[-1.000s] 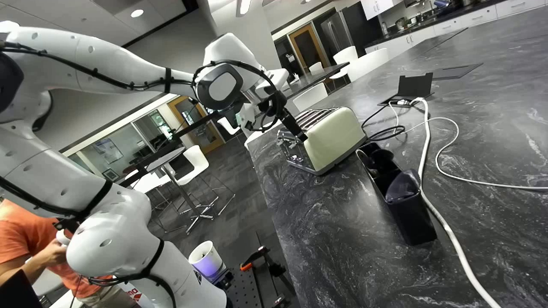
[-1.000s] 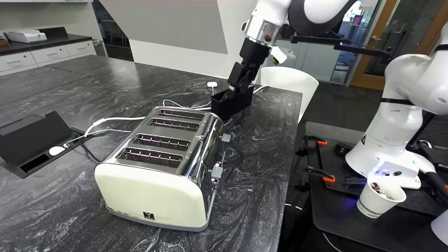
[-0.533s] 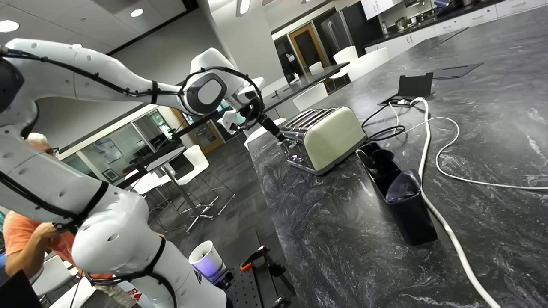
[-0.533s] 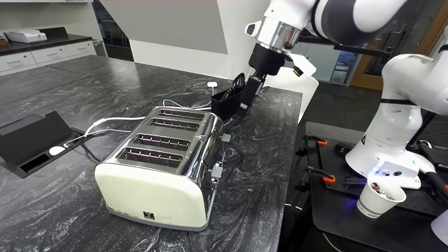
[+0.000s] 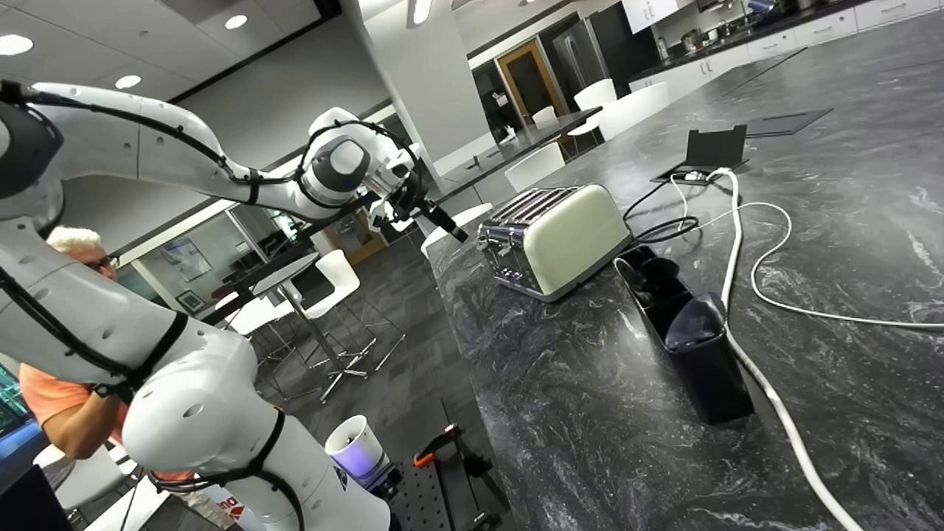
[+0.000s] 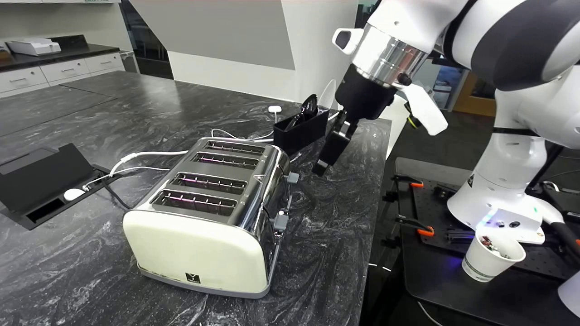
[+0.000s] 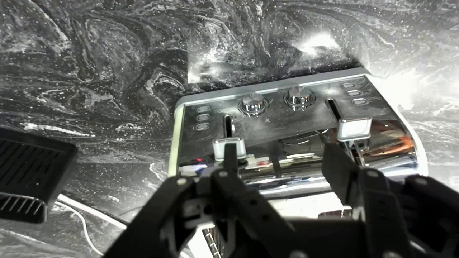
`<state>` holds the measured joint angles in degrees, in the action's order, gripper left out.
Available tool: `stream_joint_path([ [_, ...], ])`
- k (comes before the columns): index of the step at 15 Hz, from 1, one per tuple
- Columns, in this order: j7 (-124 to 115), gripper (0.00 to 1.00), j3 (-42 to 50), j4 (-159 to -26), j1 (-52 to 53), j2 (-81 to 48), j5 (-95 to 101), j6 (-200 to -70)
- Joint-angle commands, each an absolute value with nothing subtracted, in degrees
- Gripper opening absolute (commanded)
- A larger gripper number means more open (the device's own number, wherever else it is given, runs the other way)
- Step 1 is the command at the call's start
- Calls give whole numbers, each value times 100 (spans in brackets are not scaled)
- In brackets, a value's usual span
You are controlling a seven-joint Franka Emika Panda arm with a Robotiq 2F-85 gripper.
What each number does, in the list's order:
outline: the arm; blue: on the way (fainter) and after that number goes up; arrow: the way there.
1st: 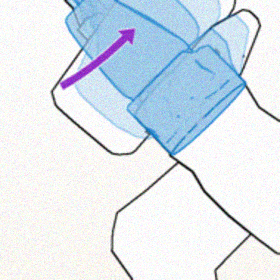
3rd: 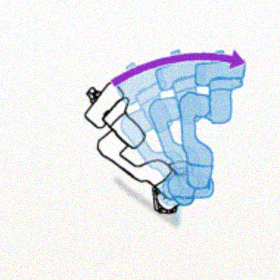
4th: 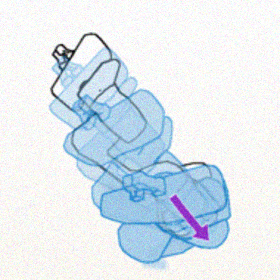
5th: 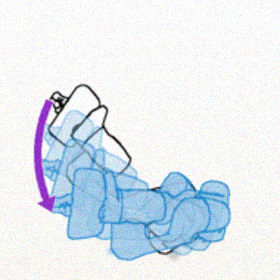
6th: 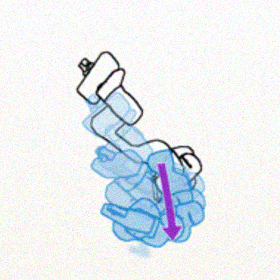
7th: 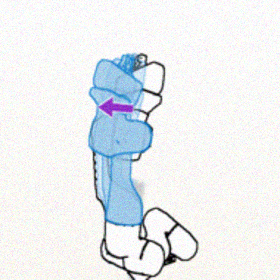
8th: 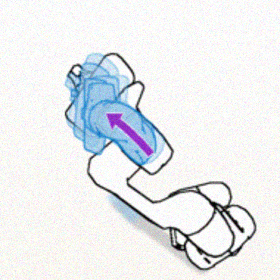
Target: Turn on the left side of the toaster
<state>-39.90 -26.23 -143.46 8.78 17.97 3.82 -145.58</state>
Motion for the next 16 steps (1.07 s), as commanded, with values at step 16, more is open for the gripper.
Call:
stream_joint_path([
  [16, -4740, 0, -2277, -12391, 1706, -502, 1541, -13848],
])
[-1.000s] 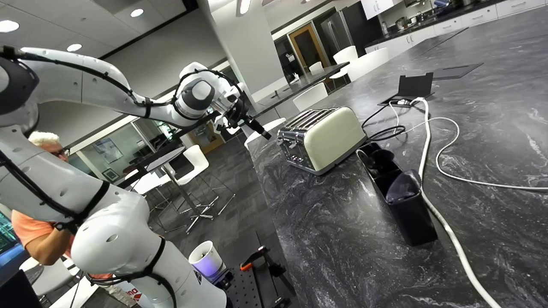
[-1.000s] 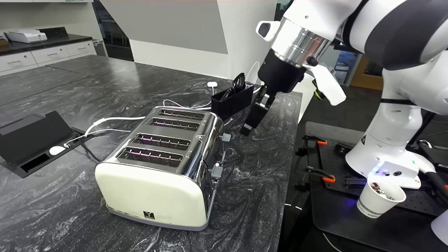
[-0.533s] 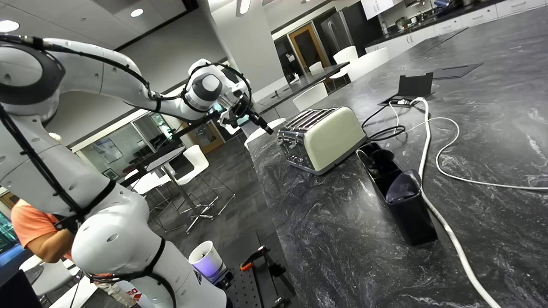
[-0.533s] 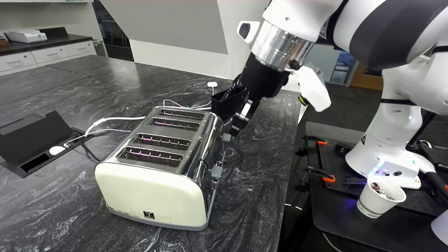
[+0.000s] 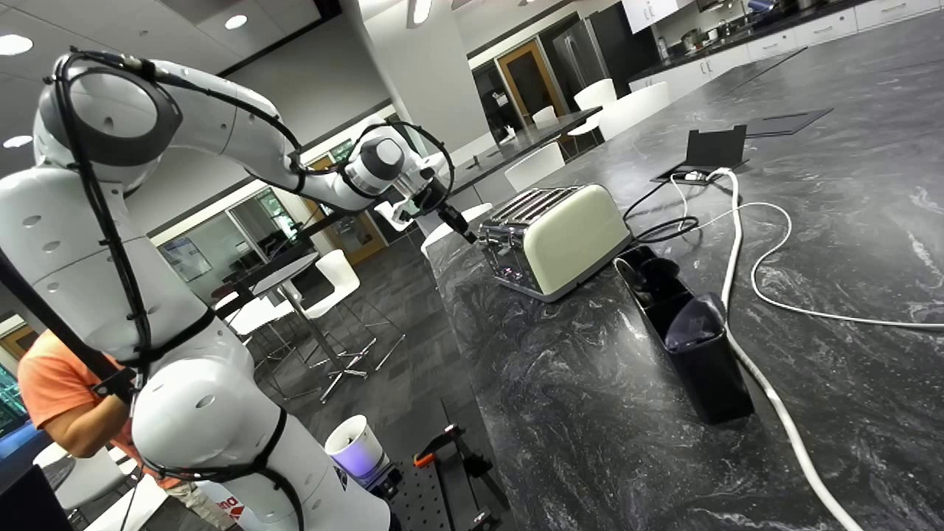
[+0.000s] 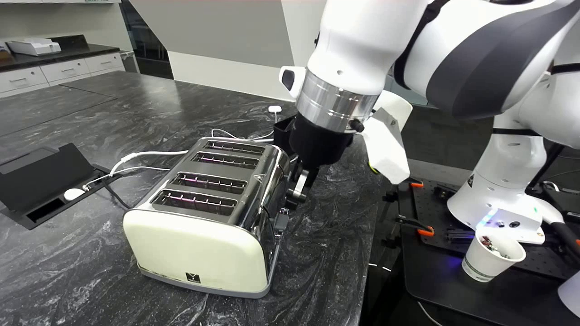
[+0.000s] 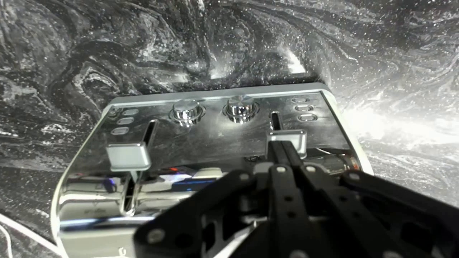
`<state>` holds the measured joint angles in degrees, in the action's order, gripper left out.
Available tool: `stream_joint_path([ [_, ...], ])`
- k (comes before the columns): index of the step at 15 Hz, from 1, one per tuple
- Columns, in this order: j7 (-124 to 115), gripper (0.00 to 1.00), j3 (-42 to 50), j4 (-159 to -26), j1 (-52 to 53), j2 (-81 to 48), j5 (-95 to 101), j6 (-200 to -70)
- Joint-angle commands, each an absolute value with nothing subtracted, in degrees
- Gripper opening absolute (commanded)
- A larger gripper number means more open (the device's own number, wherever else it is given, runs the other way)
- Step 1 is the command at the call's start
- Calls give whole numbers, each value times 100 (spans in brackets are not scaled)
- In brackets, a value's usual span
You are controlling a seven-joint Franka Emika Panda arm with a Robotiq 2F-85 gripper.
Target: Turn on the left side of the toaster
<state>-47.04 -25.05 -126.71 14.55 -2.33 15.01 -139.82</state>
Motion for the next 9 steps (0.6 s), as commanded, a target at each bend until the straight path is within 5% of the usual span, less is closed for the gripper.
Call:
stream_joint_path([
  [1, -4726, 0, -2213, -12365, 1767, -561, 1525, -13866],
  [9, -4600, 0, -1901, -12196, 2049, -879, 1455, -13924],
])
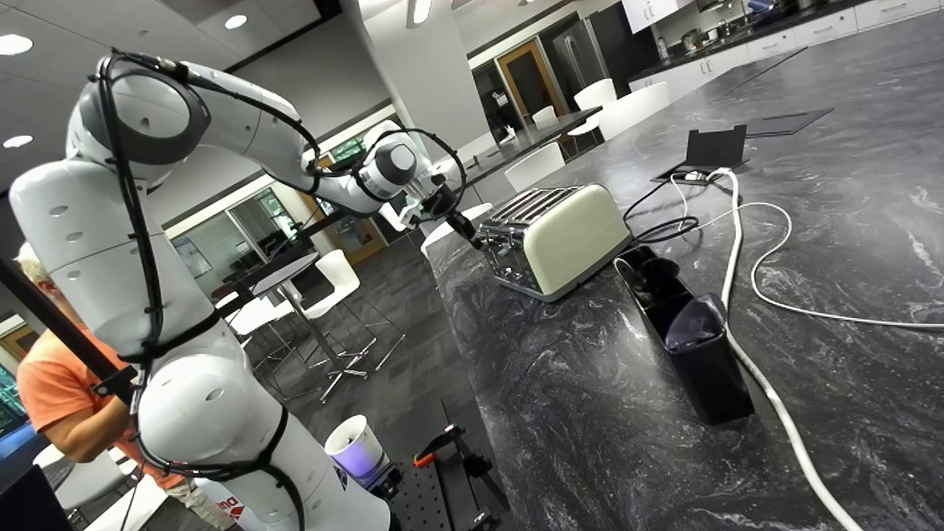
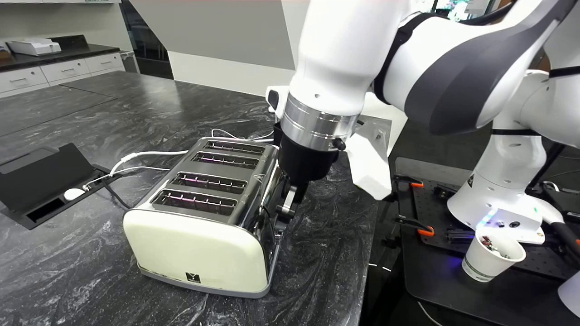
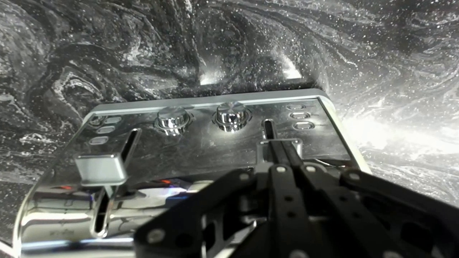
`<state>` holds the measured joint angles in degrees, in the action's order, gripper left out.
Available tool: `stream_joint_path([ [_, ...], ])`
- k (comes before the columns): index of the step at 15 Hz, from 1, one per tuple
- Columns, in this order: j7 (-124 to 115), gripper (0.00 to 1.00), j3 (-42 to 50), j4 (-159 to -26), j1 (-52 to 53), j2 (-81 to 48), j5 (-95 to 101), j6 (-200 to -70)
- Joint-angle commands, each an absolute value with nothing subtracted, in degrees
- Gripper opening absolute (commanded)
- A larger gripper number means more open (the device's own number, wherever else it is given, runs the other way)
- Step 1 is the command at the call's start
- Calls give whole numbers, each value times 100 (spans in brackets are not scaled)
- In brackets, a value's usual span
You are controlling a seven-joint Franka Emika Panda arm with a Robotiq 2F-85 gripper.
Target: Turn on the left side of the toaster
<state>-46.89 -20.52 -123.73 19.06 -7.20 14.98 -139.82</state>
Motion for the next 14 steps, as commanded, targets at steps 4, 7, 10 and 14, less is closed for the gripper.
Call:
stream_joint_path([
  [4, -4528, 0, -1763, -12250, 2095, -1030, 1540, -14148],
  [7, -4517, 0, -1657, -12383, 2121, -1136, 1699, -14577],
  [10, -4709, 0, -1466, -12491, 2209, -1322, 1993, -14890],
  [14, -5363, 0, -1080, -12611, 2469, -1510, 2801, -15374],
])
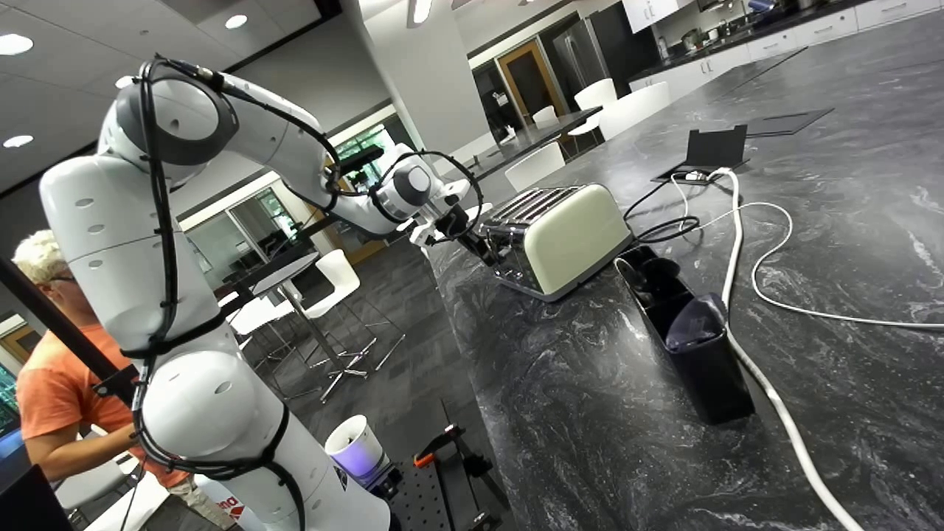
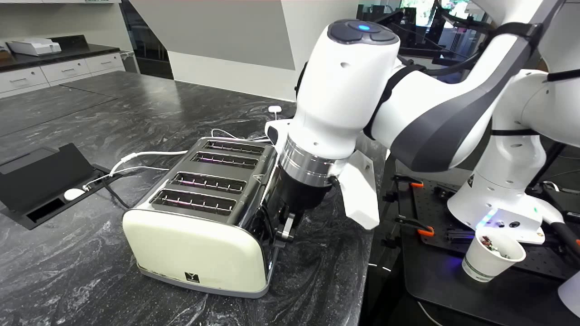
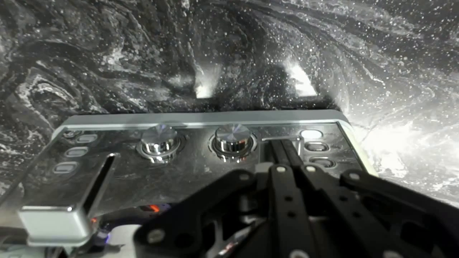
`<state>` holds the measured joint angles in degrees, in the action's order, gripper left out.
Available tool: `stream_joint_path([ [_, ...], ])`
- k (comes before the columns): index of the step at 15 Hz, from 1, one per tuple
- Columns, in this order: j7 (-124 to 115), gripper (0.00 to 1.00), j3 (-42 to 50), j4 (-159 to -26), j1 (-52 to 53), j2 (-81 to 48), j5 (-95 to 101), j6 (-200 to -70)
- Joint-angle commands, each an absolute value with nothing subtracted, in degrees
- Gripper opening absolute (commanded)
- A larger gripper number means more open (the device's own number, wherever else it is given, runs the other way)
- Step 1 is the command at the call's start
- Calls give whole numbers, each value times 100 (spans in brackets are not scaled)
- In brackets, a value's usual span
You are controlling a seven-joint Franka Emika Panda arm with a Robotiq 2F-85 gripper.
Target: Turn on the left side of the toaster
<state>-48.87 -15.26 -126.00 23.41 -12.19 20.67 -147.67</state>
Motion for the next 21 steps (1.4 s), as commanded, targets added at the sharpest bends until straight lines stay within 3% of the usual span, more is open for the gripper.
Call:
stream_joint_path([
  [1, -5627, 0, -980, -12647, 2532, -1532, 3096, -15476],
  [7, -6563, 0, -782, -12718, 2602, -1674, 3837, -15810],
  [15, -6382, 0, -1373, -13643, 2546, -127, 3141, -14907],
  [21, -6146, 0, -1793, -14513, 2317, 1160, 2883, -15050],
])
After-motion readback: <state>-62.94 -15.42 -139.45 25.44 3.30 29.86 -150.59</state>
